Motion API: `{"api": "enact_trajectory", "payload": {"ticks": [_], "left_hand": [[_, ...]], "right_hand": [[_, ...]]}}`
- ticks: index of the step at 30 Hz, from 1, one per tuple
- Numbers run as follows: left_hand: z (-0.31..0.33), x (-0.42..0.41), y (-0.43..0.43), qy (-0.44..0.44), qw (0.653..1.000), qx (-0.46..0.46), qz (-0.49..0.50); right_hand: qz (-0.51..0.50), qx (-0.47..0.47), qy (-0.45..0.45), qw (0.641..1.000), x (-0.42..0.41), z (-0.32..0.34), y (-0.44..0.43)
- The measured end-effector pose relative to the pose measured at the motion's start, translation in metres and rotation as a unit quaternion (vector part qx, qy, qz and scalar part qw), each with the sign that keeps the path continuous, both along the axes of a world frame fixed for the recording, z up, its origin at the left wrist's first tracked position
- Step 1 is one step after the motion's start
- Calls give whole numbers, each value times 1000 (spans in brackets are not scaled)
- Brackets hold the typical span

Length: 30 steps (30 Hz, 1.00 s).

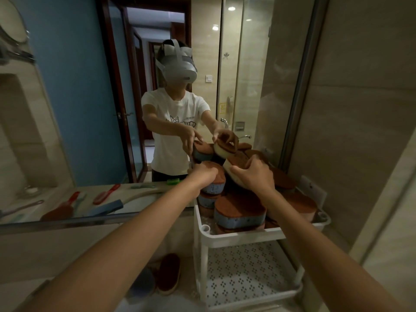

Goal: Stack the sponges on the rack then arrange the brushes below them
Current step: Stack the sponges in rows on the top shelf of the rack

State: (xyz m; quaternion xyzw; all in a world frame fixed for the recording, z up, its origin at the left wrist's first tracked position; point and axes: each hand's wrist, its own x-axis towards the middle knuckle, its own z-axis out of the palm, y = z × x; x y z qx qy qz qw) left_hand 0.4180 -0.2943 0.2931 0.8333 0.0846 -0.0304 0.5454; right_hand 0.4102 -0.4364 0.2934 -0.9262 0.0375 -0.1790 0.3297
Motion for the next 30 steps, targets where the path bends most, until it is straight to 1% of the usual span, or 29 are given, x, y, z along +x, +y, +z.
{"api": "enact_trajectory", "payload": {"ticks": [1,3,6,9,12,15,18,21,24,26,27,30], "left_hand": [[3,-2,0,0,1000,18,-11],[6,-3,1,9,999,25,-20],[5,-4,6,-1,999,37,-5],[3,-7,10,-6,998,58,-5],[1,-10,10,-20,998,55,-4],[3,-12,8,-31,998,60,9],[5,-15,6,-44,996,79,-2],[1,-10,7,-46,994,96,-21],[-11,6,12,-40,993,105,-29],[-2,-9,11,-35,993,108,-30],[3,-17,10,-35,993,108,-29],[7,-24,8,-45,992,120,-23]], "right_hand": [[1,1,1,1000,0,0,0],[3,1,1,1000,-1,0,-1],[7,-3,4,1000,-4,0,0],[21,-8,31,999,-7,0,0],[45,4,65,997,-11,3,-2],[71,-9,82,994,-15,5,-5],[87,-14,92,992,-19,4,-7],[80,3,64,995,-23,3,-8],[59,29,13,998,-26,2,-7],[60,33,-8,998,-27,2,-4],[68,18,-9,998,-28,1,-3],[88,-69,19,994,-30,-2,3]]}}
